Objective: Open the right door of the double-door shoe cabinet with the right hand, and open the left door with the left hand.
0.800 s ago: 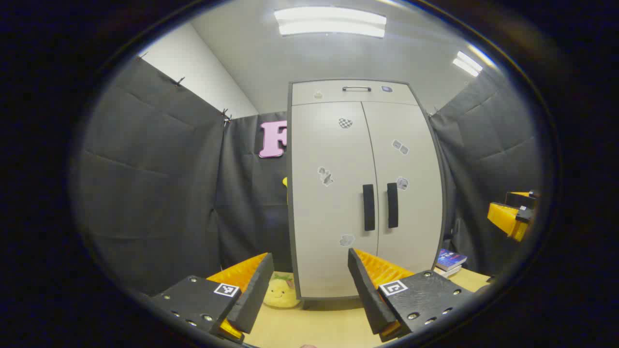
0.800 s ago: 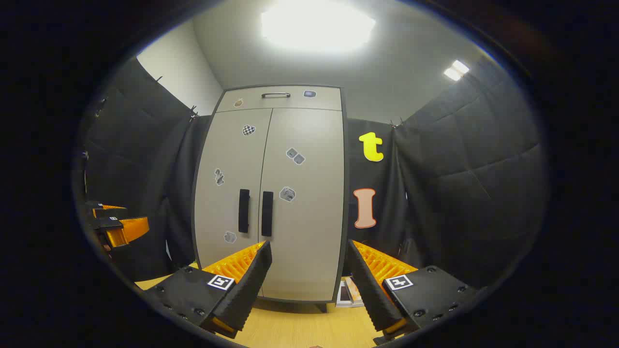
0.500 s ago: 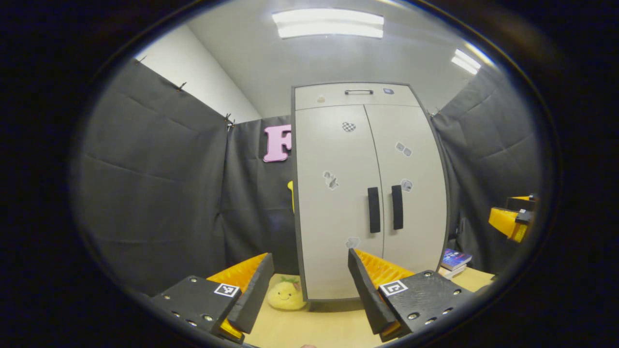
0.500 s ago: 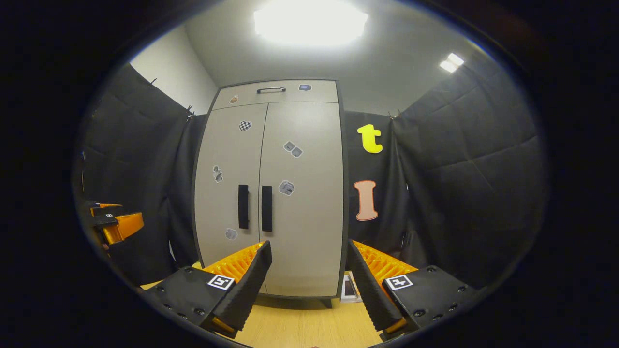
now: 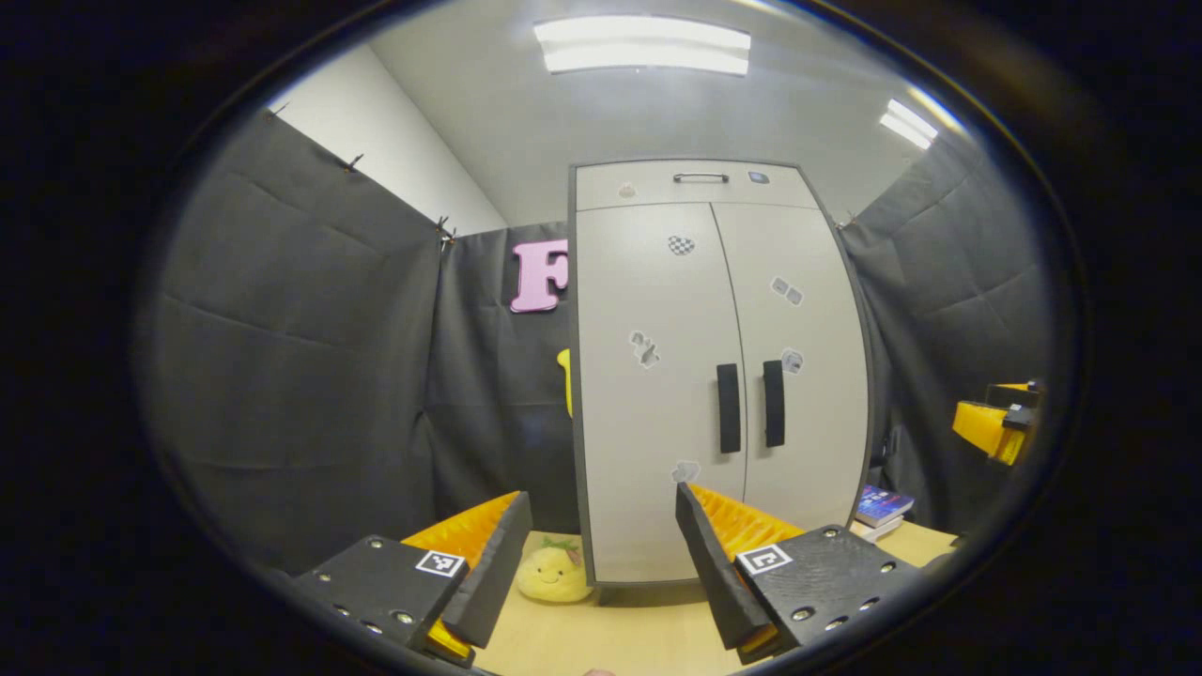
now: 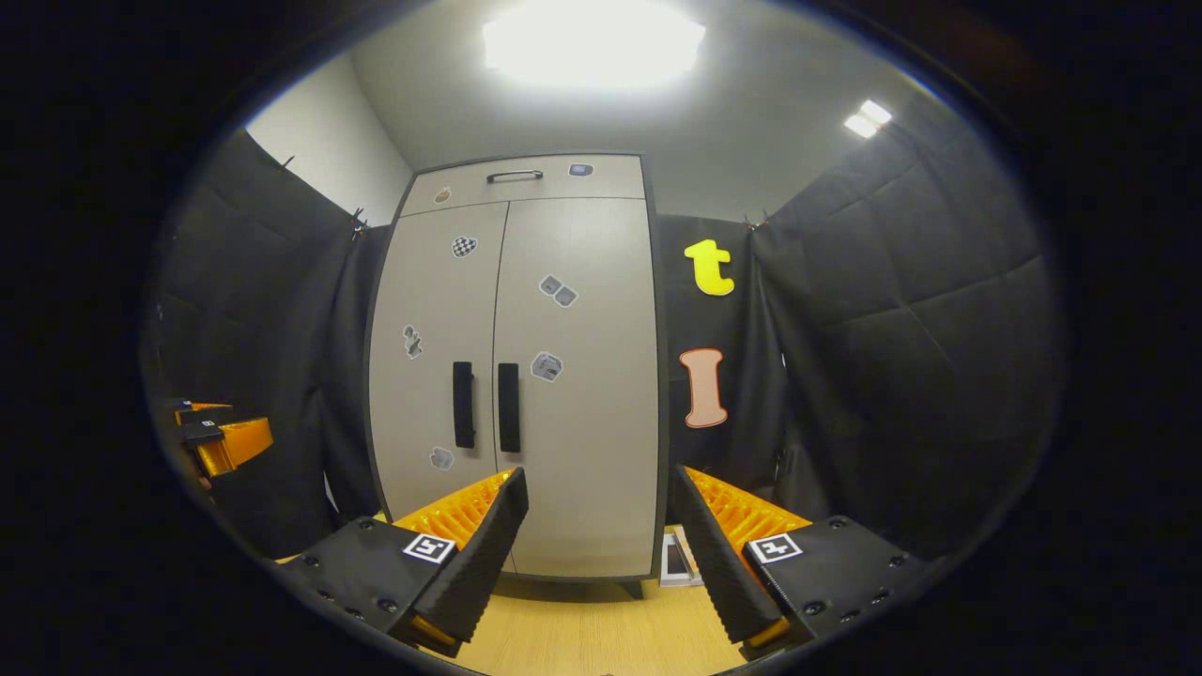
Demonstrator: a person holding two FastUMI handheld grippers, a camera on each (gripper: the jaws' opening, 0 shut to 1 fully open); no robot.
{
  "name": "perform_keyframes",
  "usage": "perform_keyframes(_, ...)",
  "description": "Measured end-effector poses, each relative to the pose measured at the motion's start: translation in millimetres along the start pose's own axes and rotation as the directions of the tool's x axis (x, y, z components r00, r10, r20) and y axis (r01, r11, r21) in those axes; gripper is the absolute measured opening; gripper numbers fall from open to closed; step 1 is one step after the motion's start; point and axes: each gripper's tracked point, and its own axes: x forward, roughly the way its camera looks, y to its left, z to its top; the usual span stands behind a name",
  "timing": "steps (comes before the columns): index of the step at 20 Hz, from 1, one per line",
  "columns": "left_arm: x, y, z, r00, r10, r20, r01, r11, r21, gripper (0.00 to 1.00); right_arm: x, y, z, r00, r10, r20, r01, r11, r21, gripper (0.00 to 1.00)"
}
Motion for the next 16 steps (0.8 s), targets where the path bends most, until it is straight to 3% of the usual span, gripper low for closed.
perform_keyframes(8,11.6,11.3,-8.3,1.0,0.008,-0.02,-0.008,1.0,0.011,0.89,17.4,9.5,-7.9,1.0,0.019,-0.024,-0.019,1.0,0.018,0.97)
perform_keyframes(16,-0.5,39.3,-29.4,0.996,0.061,-0.061,-0.059,0.998,0.035,0.89,77.7,59.5,3.9,0.991,0.134,-0.023,-0.133,0.99,0.051,0.96)
